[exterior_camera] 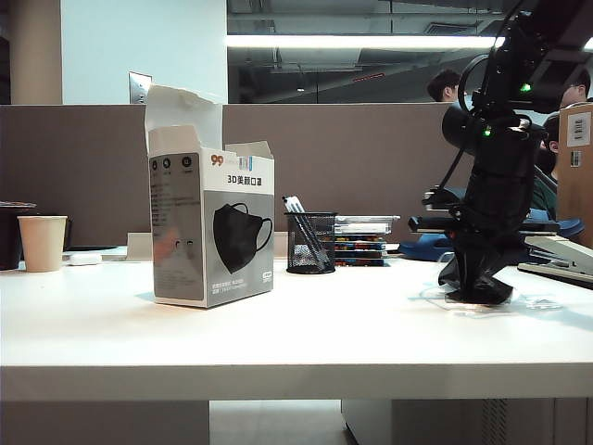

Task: Put the mask into the mask box.

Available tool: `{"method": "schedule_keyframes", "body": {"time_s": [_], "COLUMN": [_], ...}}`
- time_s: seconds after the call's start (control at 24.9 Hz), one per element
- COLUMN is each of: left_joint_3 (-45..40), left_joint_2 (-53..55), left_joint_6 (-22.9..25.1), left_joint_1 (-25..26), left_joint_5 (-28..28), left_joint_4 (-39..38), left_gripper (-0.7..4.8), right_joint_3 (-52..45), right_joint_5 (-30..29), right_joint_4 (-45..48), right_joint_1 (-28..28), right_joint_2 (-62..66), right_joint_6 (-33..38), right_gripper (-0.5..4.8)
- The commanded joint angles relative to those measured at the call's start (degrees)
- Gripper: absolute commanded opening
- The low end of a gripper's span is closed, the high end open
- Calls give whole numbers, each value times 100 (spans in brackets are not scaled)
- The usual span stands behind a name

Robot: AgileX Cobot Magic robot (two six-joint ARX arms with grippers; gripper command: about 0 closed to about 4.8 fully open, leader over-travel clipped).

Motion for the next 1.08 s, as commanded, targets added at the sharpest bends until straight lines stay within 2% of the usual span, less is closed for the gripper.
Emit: {"method": "schedule_keyframes", "body": {"time_s": [0.04,0.16,0.32,0.4,0.48,0.68,0.76,0.88,1.0,1.08], "left_joint_3": [20,22,22,22,50,520,824,1532,2072,2385], "left_joint_2": [0,0,0,4,37,525,1012,2142,3228,4026], "left_joint_6": [31,-31,-31,-33,-31,-7,114,675,780,780], "left_joint_1": [7,7,9,9,9,9,9,9,7,4], "left_joint_5": [-361,-507,-520,-527,-675,-883,-879,-879,-857,-855], "left_joint_4": [697,1384,1443,1449,1475,1480,1482,1495,1659,2146], "left_gripper": [-3,31,38,156,248,248,248,248,250,250], "right_joint_3": [280,772,1139,1198,1198,1200,1200,1200,1200,1200], "right_joint_5": [-590,-1226,-1683,-1937,-2214,-2465,-2857,-3322,-3633,-3880], "right_joint_4": [-188,-223,-179,-85,74,199,332,540,671,758], "right_joint_1": [7,7,13,13,13,13,13,22,31,31], "right_joint_2": [57,-4,-140,-236,-367,-656,-785,-979,-1117,-1187], "right_joint_6": [-42,-39,-39,-42,-39,-39,-39,-37,-35,-35], "right_gripper": [16,8,-5,-5,-5,-5,-5,-5,-5,-5]}}
